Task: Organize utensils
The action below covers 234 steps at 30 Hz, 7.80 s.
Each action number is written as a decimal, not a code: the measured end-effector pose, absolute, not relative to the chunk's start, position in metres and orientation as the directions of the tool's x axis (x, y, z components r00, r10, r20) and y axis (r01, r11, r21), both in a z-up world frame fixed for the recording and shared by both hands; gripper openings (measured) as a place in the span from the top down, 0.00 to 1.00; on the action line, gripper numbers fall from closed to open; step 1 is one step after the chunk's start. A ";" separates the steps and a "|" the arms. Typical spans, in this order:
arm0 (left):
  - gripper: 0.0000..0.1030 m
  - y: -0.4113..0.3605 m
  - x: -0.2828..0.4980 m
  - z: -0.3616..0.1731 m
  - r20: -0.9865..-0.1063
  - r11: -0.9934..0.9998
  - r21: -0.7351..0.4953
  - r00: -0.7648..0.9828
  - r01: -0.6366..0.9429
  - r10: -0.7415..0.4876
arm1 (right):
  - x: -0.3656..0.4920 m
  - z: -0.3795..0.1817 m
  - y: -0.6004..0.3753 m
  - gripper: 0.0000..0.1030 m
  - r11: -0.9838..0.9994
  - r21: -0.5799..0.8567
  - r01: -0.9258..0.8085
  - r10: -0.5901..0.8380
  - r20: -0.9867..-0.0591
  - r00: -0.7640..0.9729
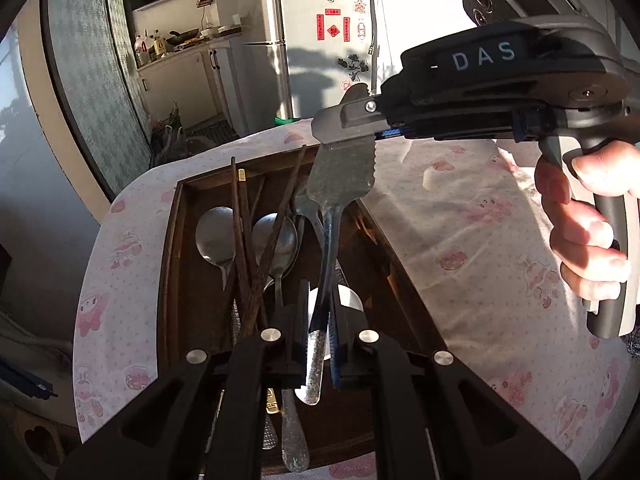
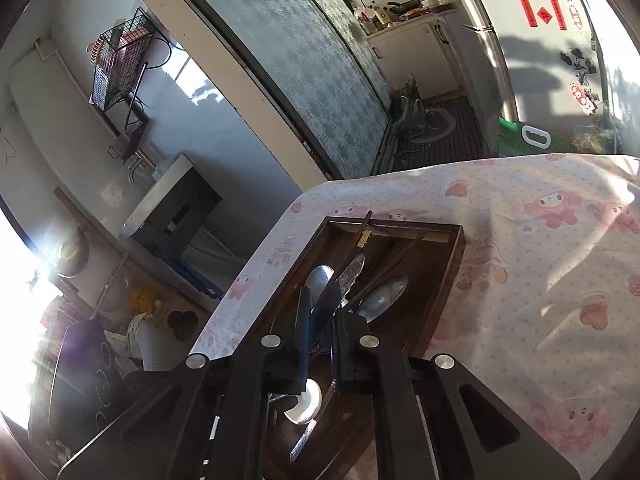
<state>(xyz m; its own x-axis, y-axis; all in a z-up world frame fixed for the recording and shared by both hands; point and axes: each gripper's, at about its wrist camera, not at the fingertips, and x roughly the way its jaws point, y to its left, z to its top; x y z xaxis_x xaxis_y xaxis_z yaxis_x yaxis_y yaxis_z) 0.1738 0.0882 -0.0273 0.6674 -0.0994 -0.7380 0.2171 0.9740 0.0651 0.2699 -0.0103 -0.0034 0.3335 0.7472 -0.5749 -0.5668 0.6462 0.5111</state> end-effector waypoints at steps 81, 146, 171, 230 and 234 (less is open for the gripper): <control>0.03 0.104 0.008 -0.006 -0.271 0.997 -0.004 0.960 0.079 -0.077 | 0.058 -0.012 -0.150 0.09 0.855 0.052 -0.516 0.511 -0.256 0.821; 0.03 0.111 -0.002 -0.007 -0.272 0.999 0.007 0.961 -0.049 0.049 | 0.046 -0.017 -0.130 0.03 0.842 -0.043 -0.538 0.504 -0.294 0.812; 0.03 0.111 -0.002 -0.007 -0.272 0.999 0.006 0.961 -0.049 0.049 | 0.046 -0.017 -0.130 0.03 0.842 -0.042 -0.538 0.504 -0.294 0.812; 0.03 0.111 -0.002 -0.007 -0.272 0.999 0.006 0.961 -0.049 0.049 | 0.046 -0.017 -0.131 0.03 0.842 -0.041 -0.538 0.504 -0.295 0.812; 0.03 0.111 -0.002 -0.007 -0.272 0.999 0.006 0.961 -0.049 0.049 | 0.046 -0.017 -0.131 0.03 0.842 -0.041 -0.538 0.505 -0.295 0.812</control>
<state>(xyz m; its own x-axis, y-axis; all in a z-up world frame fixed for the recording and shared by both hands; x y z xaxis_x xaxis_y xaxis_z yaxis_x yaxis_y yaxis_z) -0.0020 0.1106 -0.0072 0.9610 0.0489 -0.2723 -0.0491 0.9988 0.0062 0.0460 -0.1307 -0.0169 0.8115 0.5045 -0.2948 -0.5383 0.8417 -0.0413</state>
